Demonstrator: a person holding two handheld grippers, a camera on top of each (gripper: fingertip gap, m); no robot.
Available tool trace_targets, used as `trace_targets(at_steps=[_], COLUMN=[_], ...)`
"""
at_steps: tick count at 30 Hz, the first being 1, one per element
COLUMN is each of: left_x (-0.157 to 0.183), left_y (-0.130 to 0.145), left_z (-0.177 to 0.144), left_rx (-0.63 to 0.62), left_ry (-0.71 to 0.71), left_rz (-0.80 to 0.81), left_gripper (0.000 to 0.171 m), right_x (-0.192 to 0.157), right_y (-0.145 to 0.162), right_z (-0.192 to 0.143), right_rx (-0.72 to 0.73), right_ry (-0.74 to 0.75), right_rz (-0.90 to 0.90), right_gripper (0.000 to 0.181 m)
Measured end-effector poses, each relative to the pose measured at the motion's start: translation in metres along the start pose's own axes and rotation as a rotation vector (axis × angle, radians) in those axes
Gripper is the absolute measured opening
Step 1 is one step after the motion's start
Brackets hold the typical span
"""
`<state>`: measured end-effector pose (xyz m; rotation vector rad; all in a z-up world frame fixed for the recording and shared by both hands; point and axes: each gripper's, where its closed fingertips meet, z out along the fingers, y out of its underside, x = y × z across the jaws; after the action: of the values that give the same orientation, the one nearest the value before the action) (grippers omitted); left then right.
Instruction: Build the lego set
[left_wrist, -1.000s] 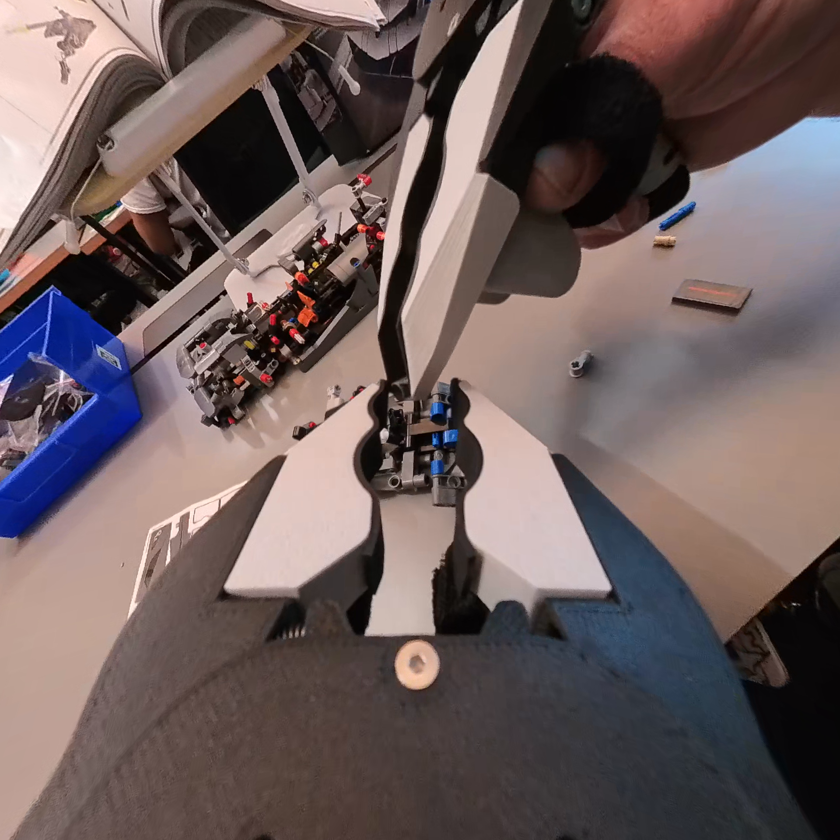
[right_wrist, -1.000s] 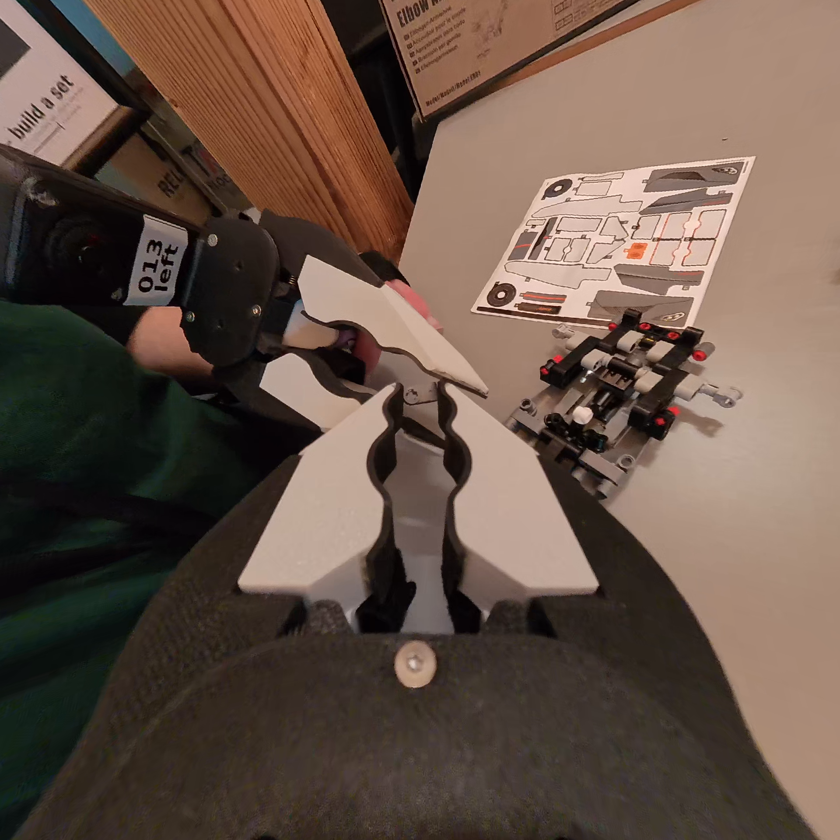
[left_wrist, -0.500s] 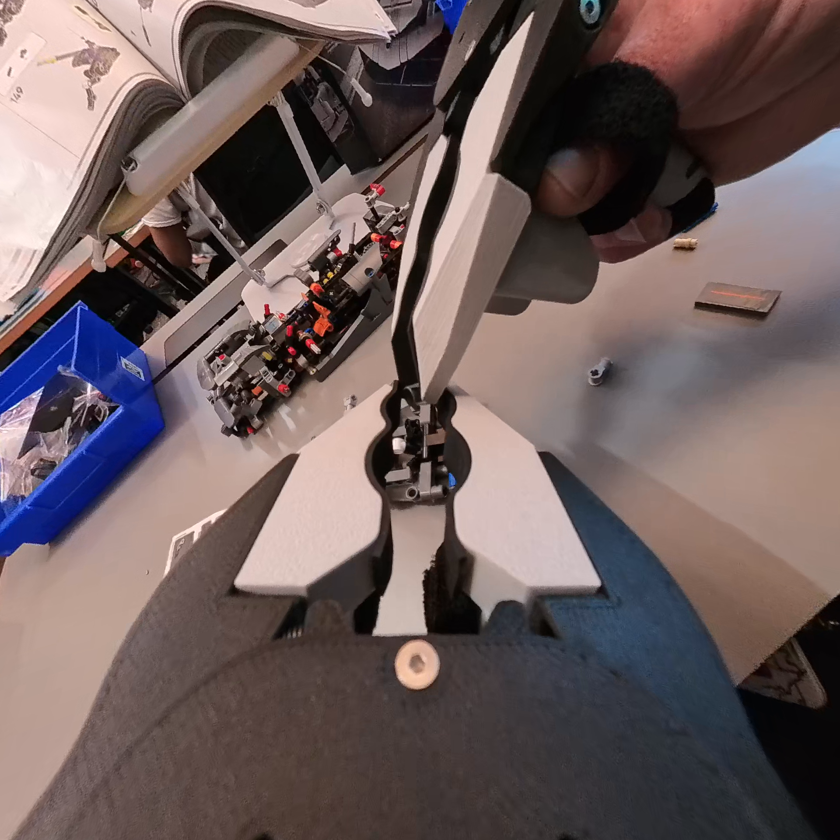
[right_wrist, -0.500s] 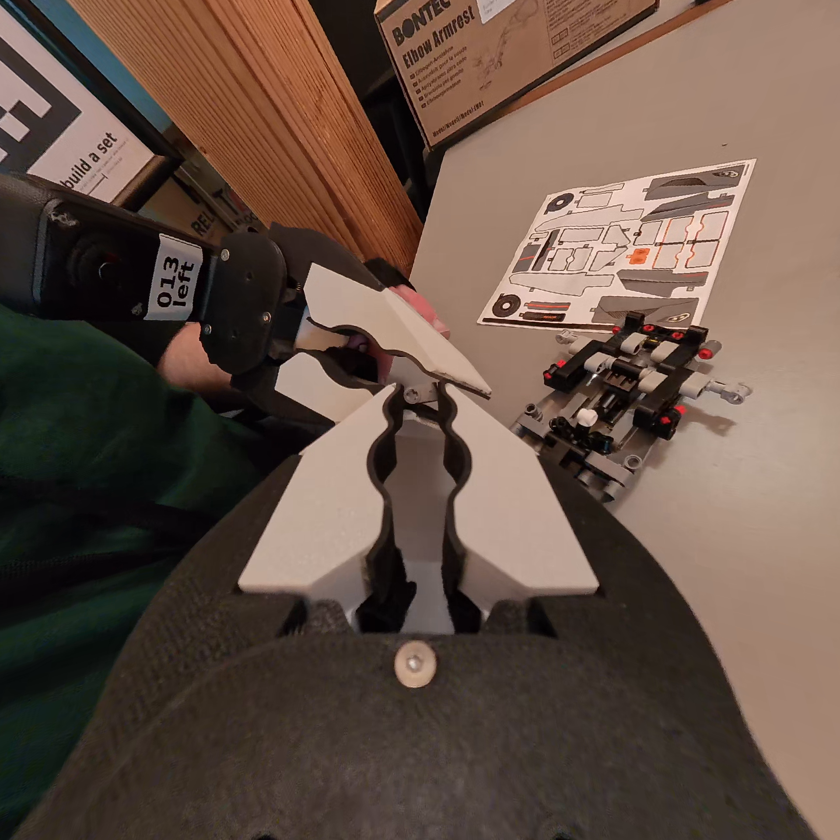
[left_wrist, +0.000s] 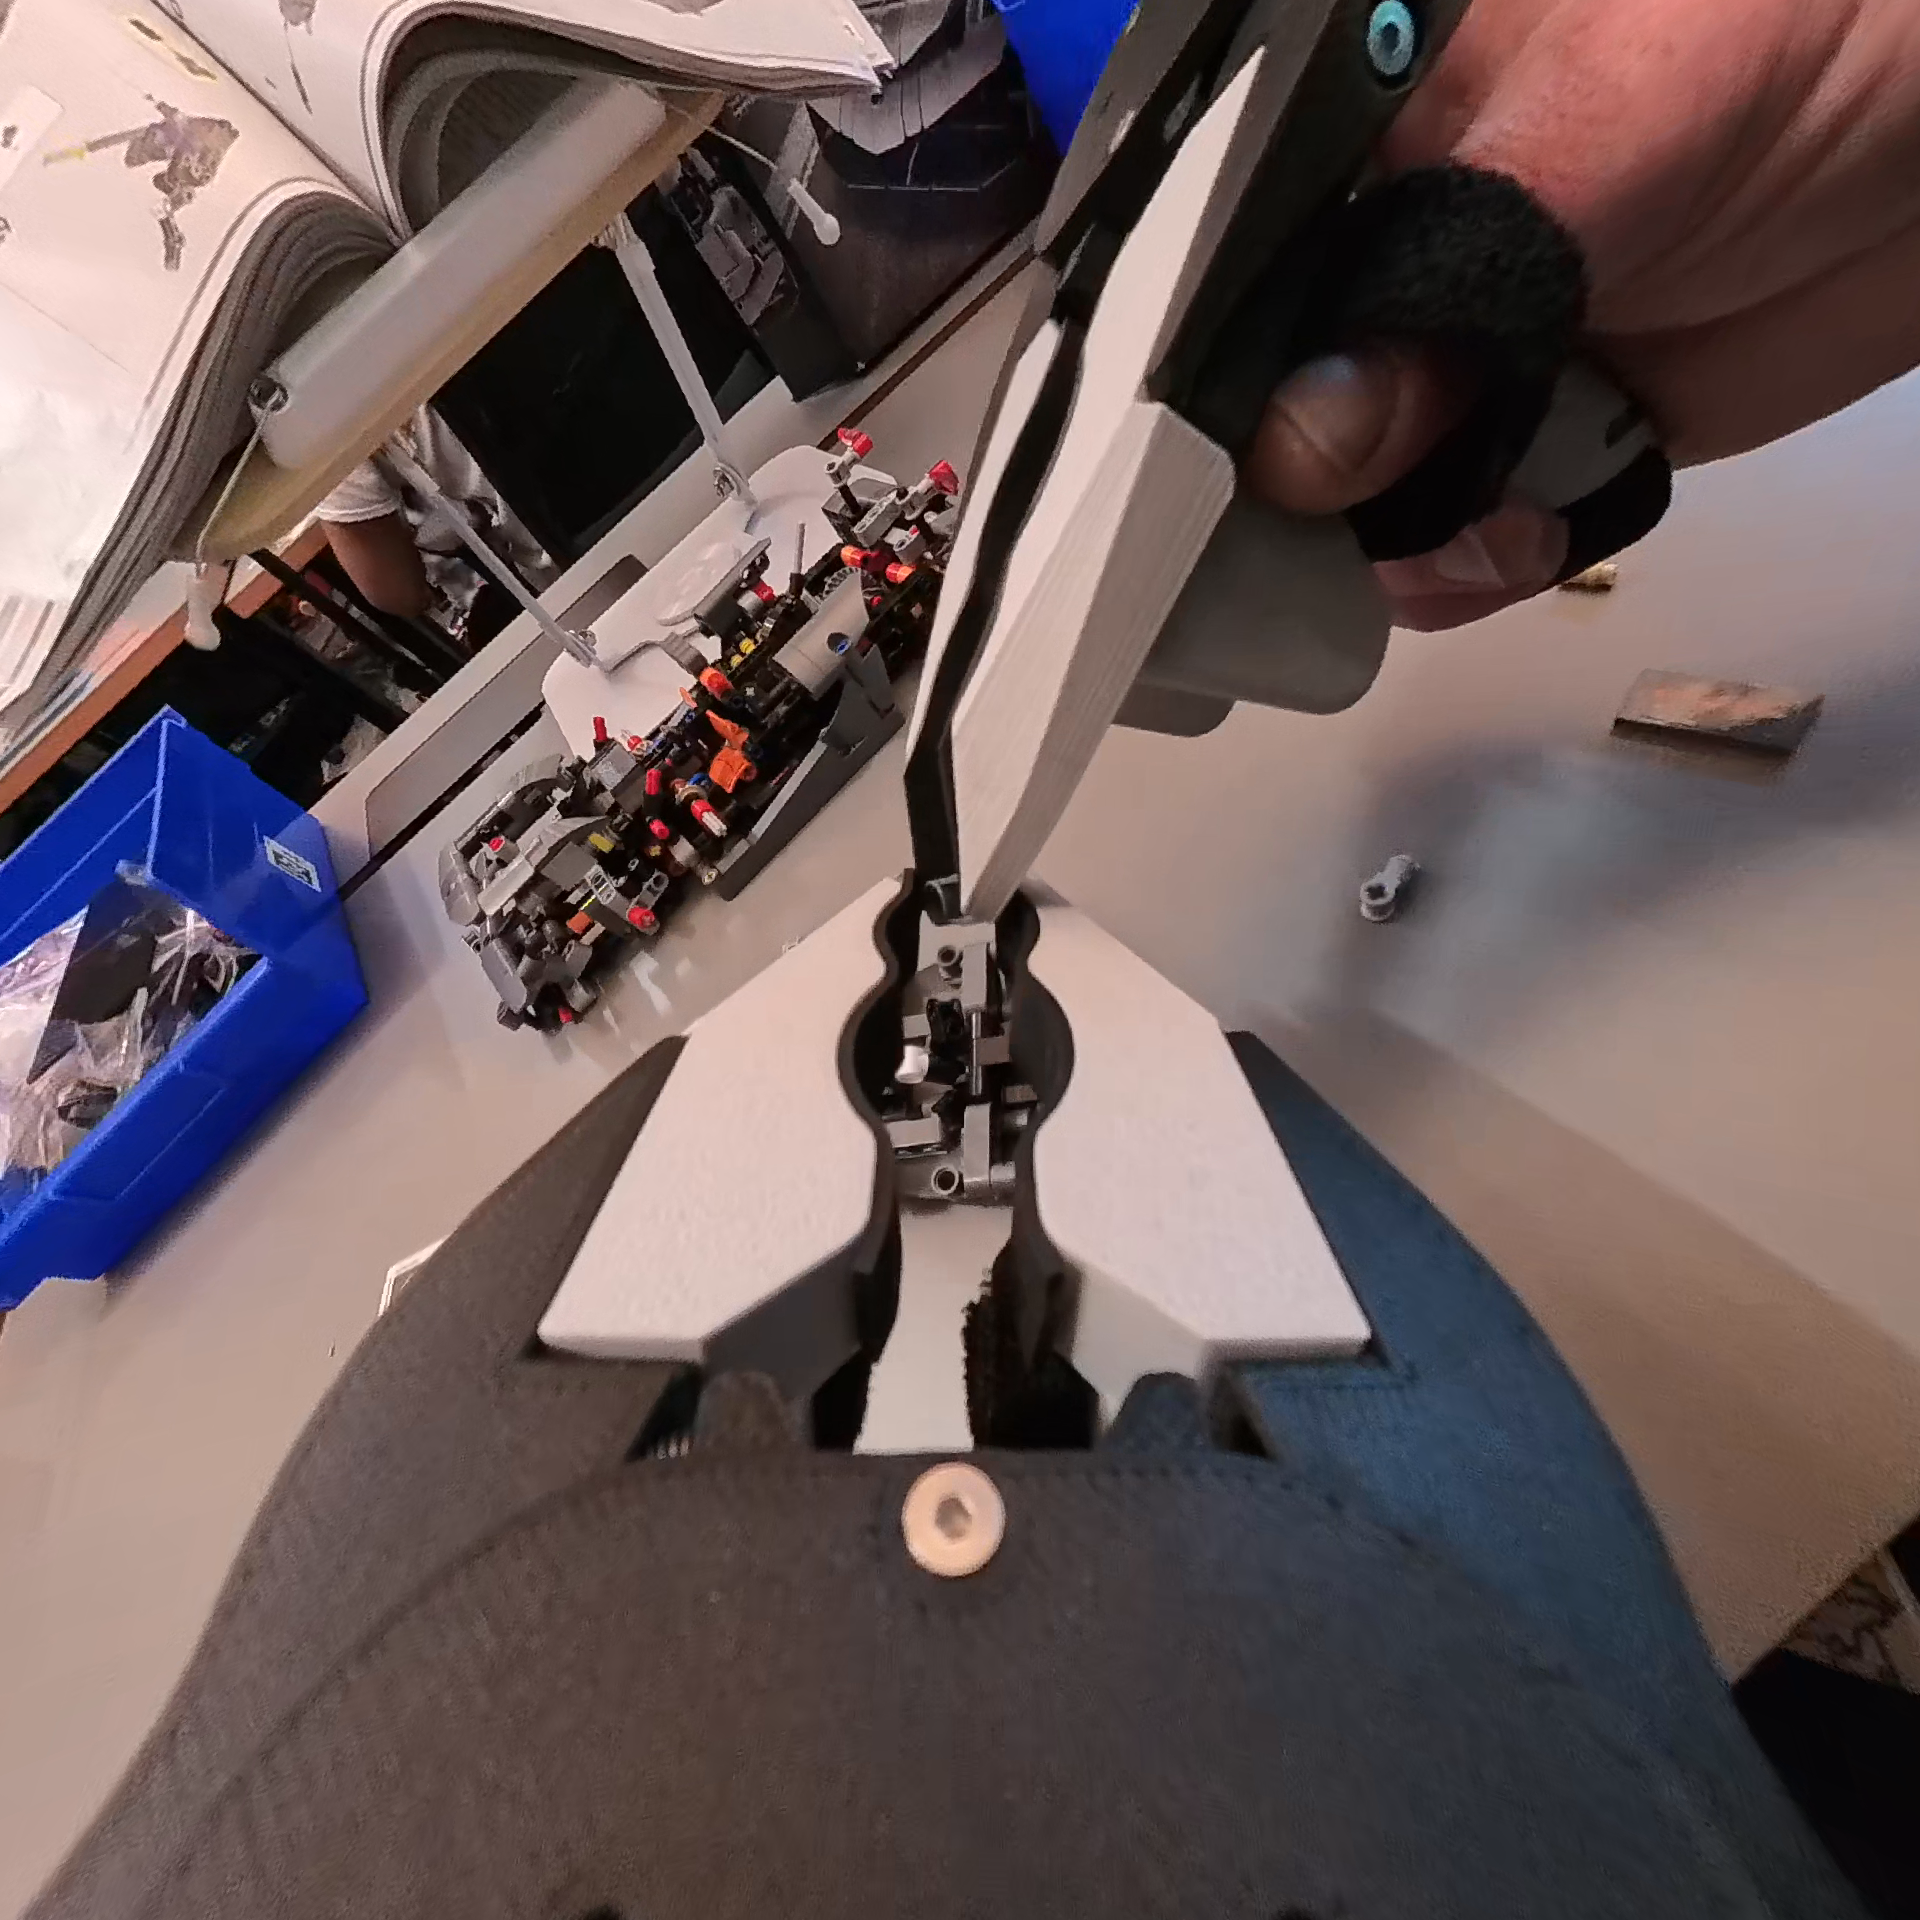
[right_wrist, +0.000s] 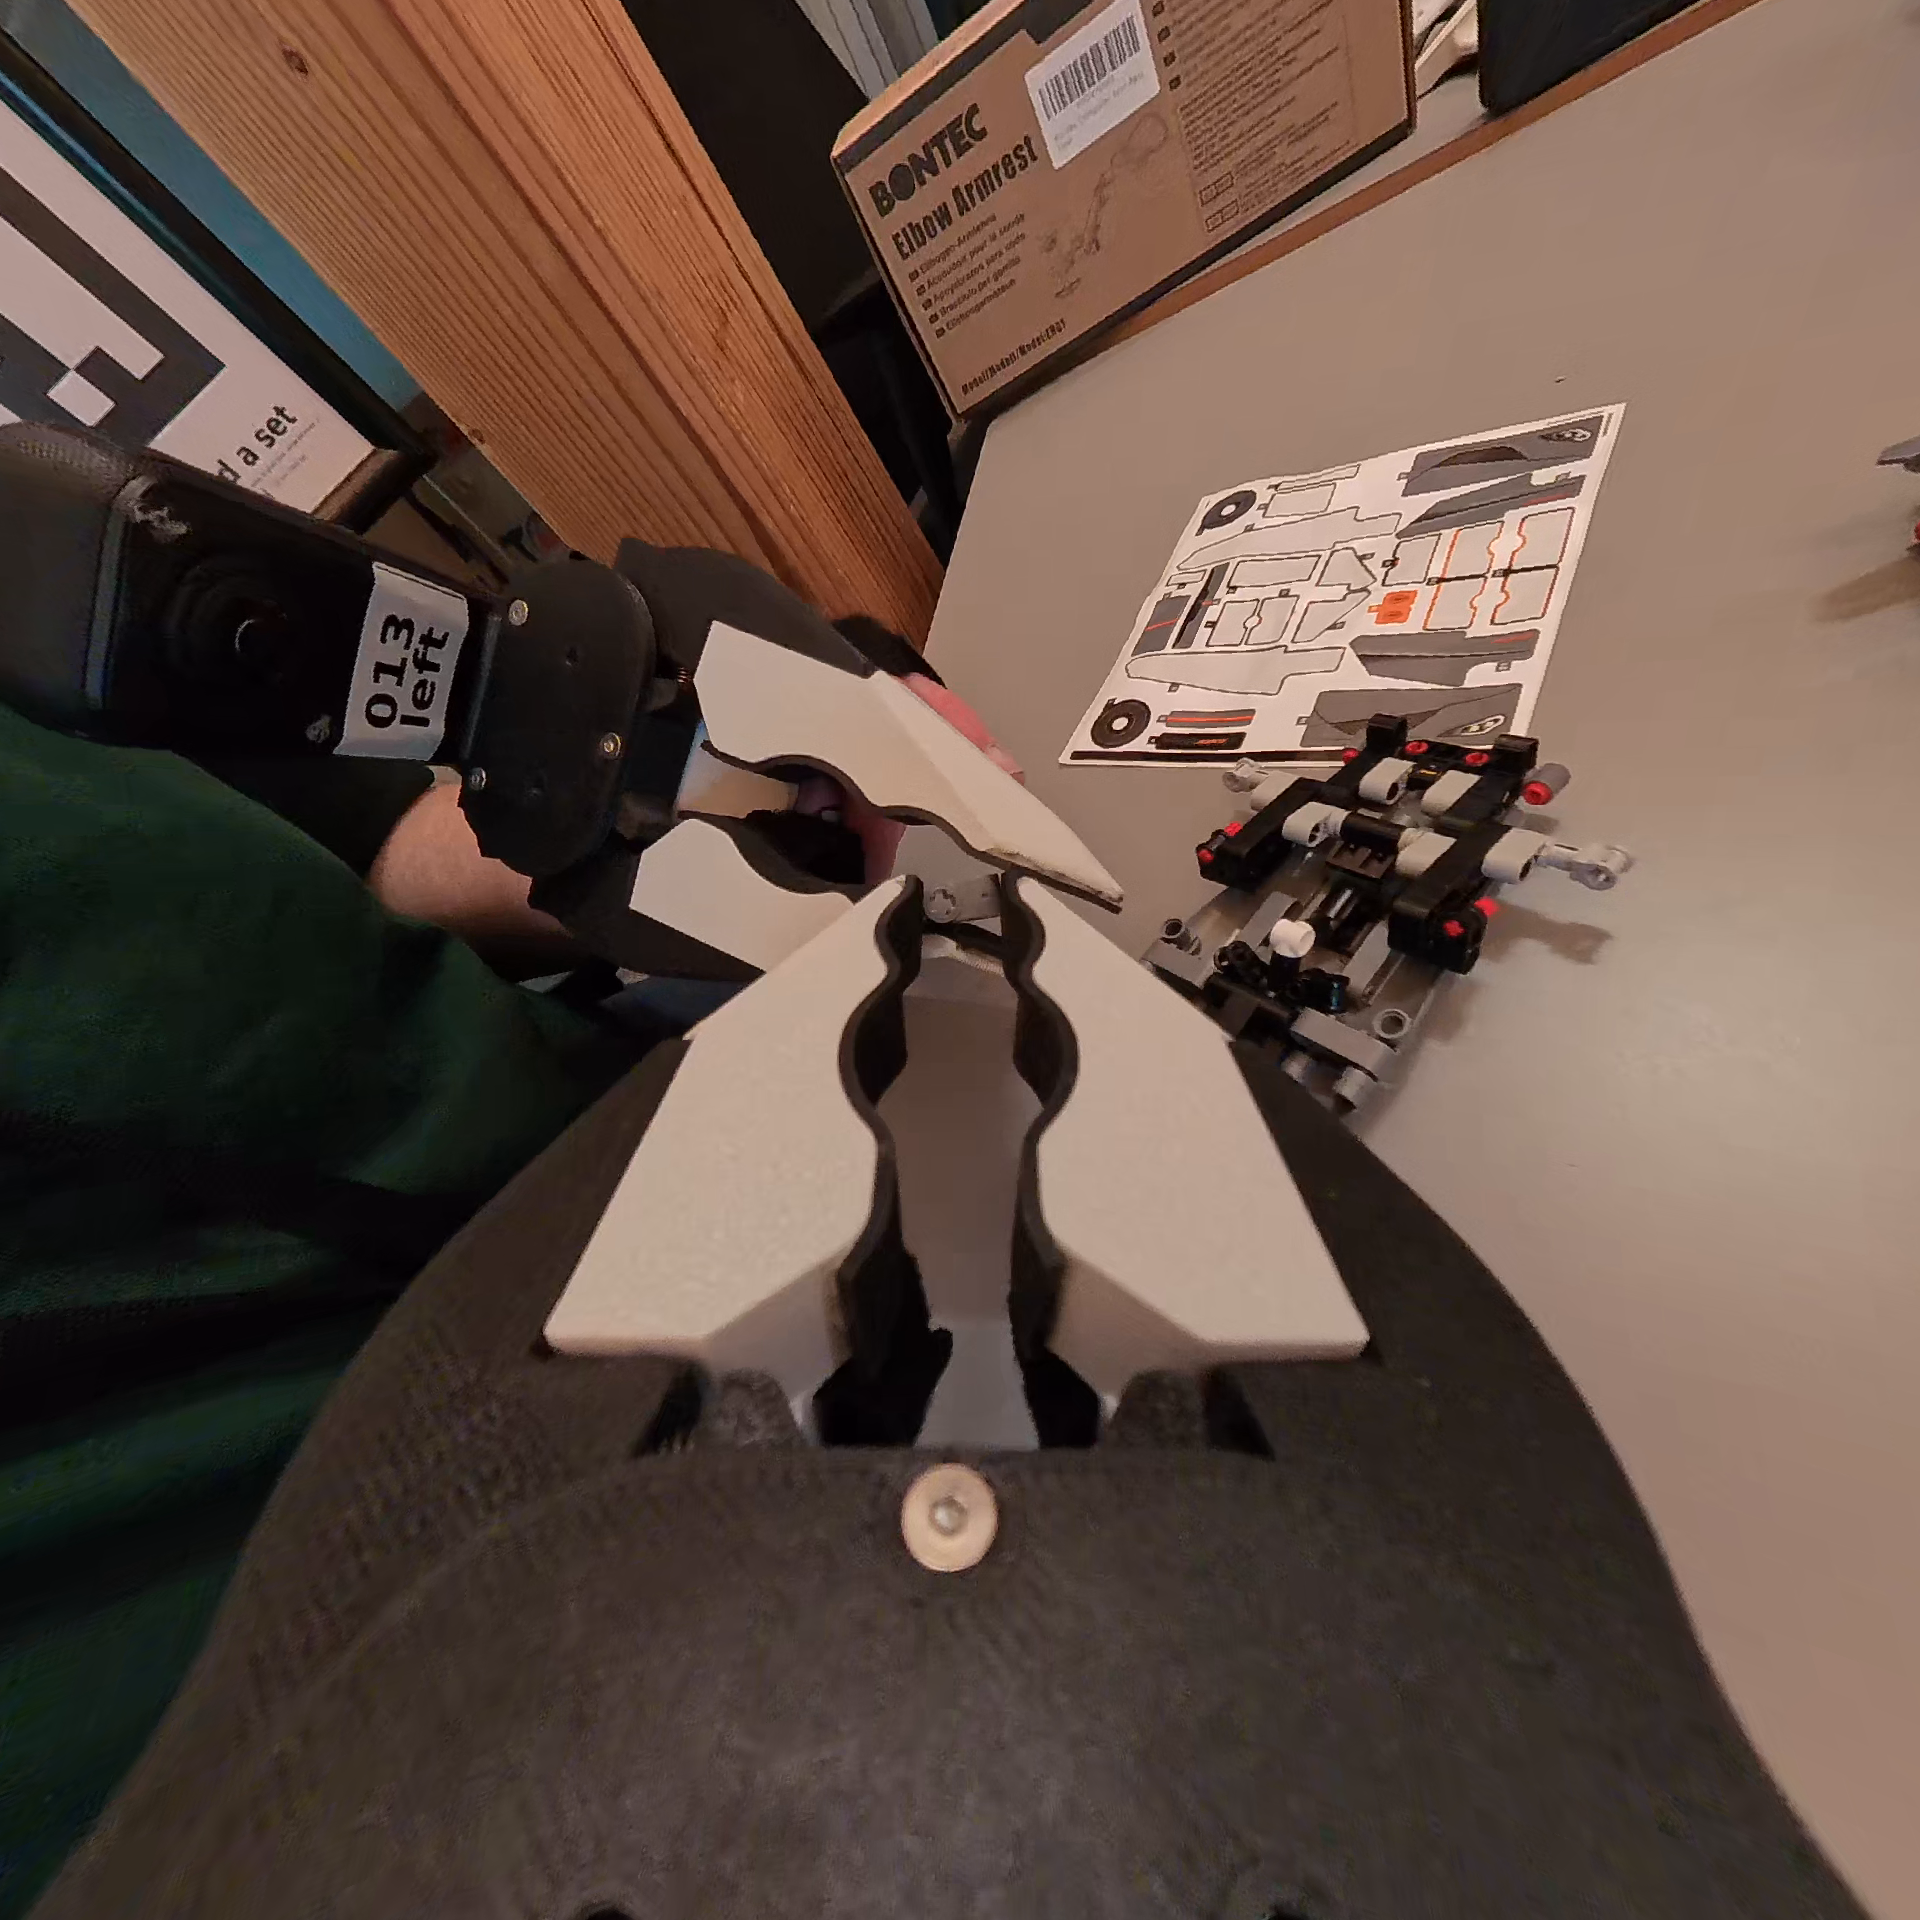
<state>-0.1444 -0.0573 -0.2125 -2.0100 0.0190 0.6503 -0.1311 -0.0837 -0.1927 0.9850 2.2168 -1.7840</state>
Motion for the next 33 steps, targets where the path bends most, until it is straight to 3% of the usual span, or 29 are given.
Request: trace_targets(at_steps=[17,22,26,28,33], left_x=[0.001,-0.017,-0.056,-0.079,-0.103], left_y=[-0.005,-0.019,-0.058,-0.081,-0.160], left_z=[0.013,0.005,0.008,0.022,0.098], left_rx=[-0.014,0.016,0.070,0.083,0.124], left_ry=[0.020,0.022,0.078,0.053,0.018], left_rz=[-0.001,0.100,0.213,0.334,0.640], left_gripper=[0.012,0.023,0.032,0.027,0.037], right_x=[0.009,0.013,0.021,0.027,0.042], right_y=[-0.001,-0.010,-0.014,-0.013,-0.008], right_z=[-0.011,-0.029,-0.048,-0.055,-0.066], right_rx=[0.044,0.105,0.158,0.167,0.165], right_ry=[0.033,0.045,0.074,0.096,0.150], right_rz=[-0.049,-0.064,-0.066,-0.069,-0.058], right_gripper=[0.012,0.013,0.012,0.012,0.012])
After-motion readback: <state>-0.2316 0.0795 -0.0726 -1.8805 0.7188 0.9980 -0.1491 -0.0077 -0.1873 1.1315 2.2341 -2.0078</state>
